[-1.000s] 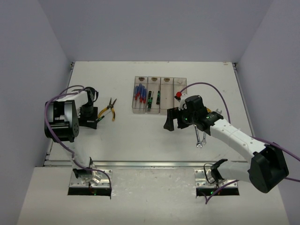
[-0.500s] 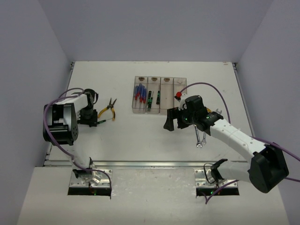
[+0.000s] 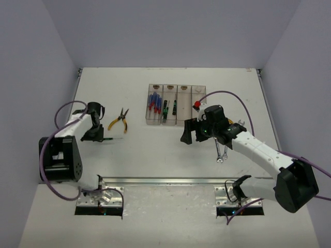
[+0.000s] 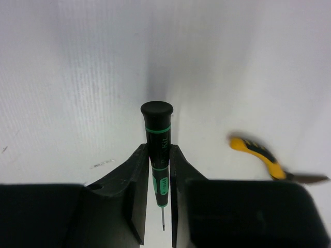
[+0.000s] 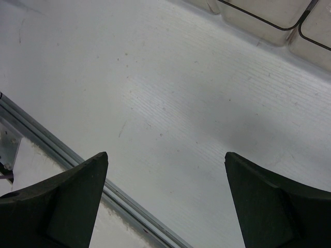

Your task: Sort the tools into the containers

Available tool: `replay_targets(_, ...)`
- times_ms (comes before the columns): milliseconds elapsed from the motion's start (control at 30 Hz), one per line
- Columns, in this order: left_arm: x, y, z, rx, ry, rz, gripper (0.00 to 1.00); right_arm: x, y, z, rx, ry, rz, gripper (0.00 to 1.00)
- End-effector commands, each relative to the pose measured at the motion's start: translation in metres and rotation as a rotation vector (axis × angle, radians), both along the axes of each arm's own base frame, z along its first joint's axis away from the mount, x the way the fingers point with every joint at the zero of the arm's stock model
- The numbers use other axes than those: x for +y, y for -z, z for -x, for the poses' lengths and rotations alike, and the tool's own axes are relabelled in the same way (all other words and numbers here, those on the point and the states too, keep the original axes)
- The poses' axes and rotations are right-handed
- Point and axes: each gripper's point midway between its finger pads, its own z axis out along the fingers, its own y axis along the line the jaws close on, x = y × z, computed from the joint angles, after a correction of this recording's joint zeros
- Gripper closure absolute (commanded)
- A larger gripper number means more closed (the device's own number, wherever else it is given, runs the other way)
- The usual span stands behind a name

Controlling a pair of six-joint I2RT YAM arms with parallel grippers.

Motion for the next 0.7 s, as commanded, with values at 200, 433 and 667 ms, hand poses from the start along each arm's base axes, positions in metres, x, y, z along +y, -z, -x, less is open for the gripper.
replay_targets(200,-0.043,-0.156,-0.118,-0.606,0.589,-0.348,1.0,0.004,-0.03,-0.005,-0.087,0.021,-0.075,0.04)
replay_targets(433,-0.176,-0.231,-0.225,-0.88,1.145,-0.483,1.0,-0.044,-0.043,0.005,-0.124,0.214,0.036,0.01)
replay_targets(667,-0.267,-0.204,-0.28,-0.948,1.466,-0.473,1.0,-0.082,-0.046,0.029,-0.141,0.296,0.125,0.01)
